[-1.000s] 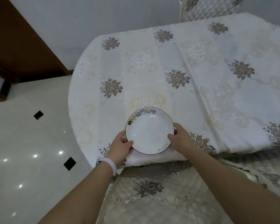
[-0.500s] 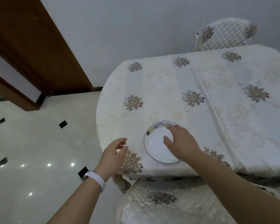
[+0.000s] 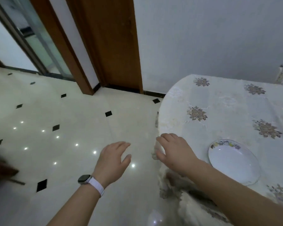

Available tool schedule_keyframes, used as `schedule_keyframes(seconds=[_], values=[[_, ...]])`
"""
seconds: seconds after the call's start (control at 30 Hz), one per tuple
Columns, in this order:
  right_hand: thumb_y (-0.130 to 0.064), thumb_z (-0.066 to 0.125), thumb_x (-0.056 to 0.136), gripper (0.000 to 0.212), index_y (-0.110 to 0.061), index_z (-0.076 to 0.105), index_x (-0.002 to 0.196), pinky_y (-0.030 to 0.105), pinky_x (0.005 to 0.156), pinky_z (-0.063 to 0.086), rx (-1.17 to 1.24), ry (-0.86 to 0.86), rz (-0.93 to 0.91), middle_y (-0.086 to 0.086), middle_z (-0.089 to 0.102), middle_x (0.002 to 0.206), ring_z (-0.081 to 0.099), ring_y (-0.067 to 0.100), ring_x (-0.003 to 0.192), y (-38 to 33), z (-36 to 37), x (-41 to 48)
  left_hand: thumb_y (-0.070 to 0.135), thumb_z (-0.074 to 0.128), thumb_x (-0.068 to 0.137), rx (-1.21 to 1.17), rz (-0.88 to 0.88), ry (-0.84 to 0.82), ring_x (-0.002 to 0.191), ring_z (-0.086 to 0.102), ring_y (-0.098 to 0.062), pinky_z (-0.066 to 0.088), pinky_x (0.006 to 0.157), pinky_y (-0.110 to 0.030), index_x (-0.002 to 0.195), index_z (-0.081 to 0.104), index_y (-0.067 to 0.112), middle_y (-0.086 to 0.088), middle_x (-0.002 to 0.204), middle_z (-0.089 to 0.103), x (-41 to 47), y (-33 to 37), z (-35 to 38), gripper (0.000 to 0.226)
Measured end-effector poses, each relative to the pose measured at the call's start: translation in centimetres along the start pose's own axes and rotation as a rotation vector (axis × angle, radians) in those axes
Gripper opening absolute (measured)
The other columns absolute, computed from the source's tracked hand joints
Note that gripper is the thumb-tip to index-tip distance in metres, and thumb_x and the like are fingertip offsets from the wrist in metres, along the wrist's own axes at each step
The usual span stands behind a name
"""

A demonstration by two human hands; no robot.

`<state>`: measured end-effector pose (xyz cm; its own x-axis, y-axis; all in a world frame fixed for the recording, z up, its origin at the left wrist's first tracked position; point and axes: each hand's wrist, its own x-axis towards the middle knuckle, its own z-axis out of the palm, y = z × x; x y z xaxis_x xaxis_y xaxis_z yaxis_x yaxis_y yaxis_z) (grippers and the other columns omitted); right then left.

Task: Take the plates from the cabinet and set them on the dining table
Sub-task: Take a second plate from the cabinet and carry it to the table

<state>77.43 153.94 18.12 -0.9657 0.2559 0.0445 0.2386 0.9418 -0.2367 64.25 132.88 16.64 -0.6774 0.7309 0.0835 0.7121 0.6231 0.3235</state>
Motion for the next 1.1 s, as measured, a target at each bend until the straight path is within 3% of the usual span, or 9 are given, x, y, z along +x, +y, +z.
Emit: schedule_keyframes(seconds=[0.2,0.4,0.63,0.83,1.1], values=[[-0.048,0.04,0.095,0.05,-0.02,0.048,0.135,0.039,0.1,0.036,-0.052,-0.066,-0.203,-0.001,0.051,0.136,0.045,0.023,0.125,-14.7,2.9,5.0,0.048,0.04,0.086,0.018,-0.178,0.08,0.116,0.057,-0.022,0.04,0.1,-0.039,0.127,0.062,0.021,-0.001,0.126,0.064,-7.6,-12.7,-5.2,0.053],[-0.046,0.041,0.095,0.048,-0.02,0.046,0.136,0.038,0.104,0.034,-0.084,-0.131,-0.401,0.0,0.047,0.139,0.041,0.023,0.129,-28.7,6.5,8.9,0.054,0.036,0.086,-0.093,-0.365,0.169,0.125,0.05,-0.017,0.038,0.106,-0.037,0.133,0.055,0.024,0.002,0.134,0.057,-15.8,-23.7,-8.4,0.059],[-0.05,0.033,0.086,0.052,-0.019,0.057,0.12,0.041,0.088,0.046,-0.144,-0.172,-0.636,0.001,0.06,0.121,0.057,0.026,0.109,-41.5,9.6,12.1,0.031,0.06,0.091,-0.087,-0.575,0.33,0.121,0.051,-0.015,0.031,0.098,-0.023,0.136,0.052,0.022,0.003,0.132,0.058,-24.2,-31.1,-12.1,0.047],[-0.052,0.027,0.086,0.057,-0.02,0.056,0.121,0.04,0.092,0.045,-0.165,-0.228,-0.829,0.001,0.06,0.121,0.055,0.026,0.111,-49.2,12.0,15.0,0.042,0.047,0.089,0.02,-0.773,0.354,0.118,0.053,-0.018,0.038,0.101,-0.036,0.133,0.053,0.025,0.003,0.13,0.06,-28.9,-35.4,-12.7,0.048],[-0.05,0.034,0.085,0.054,-0.017,0.064,0.115,0.04,0.083,0.051,-0.078,-0.292,-1.004,0.003,0.066,0.114,0.062,0.027,0.1,-56.7,16.2,23.0,0.049,0.041,0.086,0.156,-1.011,0.317,0.118,0.055,-0.022,0.04,0.103,-0.044,0.131,0.056,0.025,-0.001,0.129,0.061,-29.0,-42.3,-14.5,0.054]])
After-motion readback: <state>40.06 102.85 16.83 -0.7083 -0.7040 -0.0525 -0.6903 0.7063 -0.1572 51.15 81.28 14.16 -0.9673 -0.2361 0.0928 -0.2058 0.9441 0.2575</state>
